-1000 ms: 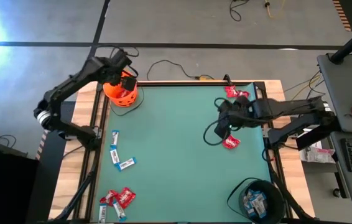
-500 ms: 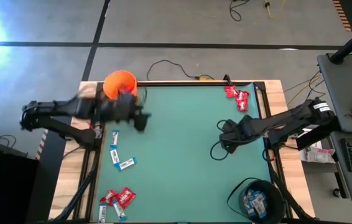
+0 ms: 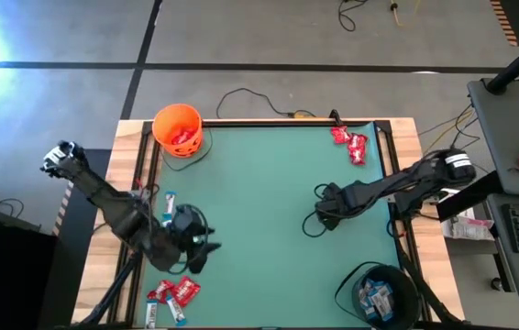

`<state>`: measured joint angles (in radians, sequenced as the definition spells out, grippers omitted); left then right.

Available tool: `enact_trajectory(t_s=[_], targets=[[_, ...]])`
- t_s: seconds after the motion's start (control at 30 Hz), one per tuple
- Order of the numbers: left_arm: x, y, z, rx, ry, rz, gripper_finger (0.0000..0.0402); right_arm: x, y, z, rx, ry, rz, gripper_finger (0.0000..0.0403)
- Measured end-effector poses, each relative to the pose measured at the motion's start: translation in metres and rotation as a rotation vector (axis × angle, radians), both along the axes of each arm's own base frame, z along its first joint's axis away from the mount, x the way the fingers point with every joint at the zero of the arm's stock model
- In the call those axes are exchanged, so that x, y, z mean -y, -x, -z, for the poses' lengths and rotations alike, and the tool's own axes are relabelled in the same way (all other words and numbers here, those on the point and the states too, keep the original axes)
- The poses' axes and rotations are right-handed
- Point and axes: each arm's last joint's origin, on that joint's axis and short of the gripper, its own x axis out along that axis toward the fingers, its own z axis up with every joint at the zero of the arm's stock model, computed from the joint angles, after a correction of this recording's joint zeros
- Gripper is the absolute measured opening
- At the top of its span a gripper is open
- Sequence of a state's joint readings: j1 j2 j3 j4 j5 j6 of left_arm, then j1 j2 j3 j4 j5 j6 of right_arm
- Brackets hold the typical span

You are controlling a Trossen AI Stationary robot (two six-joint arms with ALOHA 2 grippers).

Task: Sort candy by brand, put in halloween buckets
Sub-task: Put the red candy into the orange bucket

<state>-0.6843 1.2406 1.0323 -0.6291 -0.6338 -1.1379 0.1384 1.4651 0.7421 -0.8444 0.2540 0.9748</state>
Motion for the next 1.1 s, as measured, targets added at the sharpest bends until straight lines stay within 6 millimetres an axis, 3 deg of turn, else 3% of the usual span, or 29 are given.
enact_trajectory(t_s=[0.1,0.2,0.33,0.43,0.67,0.87,1.1], targets=[[0.010,-0.004,0.012,-0.051,-0.020,0.034,0.0231,-0.006,-0.030,0.003,0.091,-0.065,0.003,0.0274],[0.016,-0.011,0.024,-0.091,-0.062,0.040,0.0231,-0.011,-0.068,-0.007,0.238,-0.096,0.012,0.0275],[0.021,-0.024,0.042,-0.137,-0.136,0.058,0.0231,-0.017,-0.123,-0.042,0.460,-0.068,-0.083,0.0278],[0.021,-0.031,0.053,-0.206,-0.140,0.100,0.0231,-0.019,-0.141,-0.069,0.430,-0.011,-0.166,0.0280],[0.025,-0.036,0.065,-0.286,-0.124,0.187,0.0231,-0.027,-0.131,-0.132,0.229,0.180,-0.268,0.0292],[0.020,-0.038,0.074,-0.380,-0.098,0.200,0.0249,-0.041,-0.110,-0.185,0.367,0.181,-0.305,0.0306],[0.014,-0.054,0.094,-0.434,-0.076,0.132,0.0301,-0.048,-0.082,-0.218,0.491,0.237,-0.299,0.0319]])
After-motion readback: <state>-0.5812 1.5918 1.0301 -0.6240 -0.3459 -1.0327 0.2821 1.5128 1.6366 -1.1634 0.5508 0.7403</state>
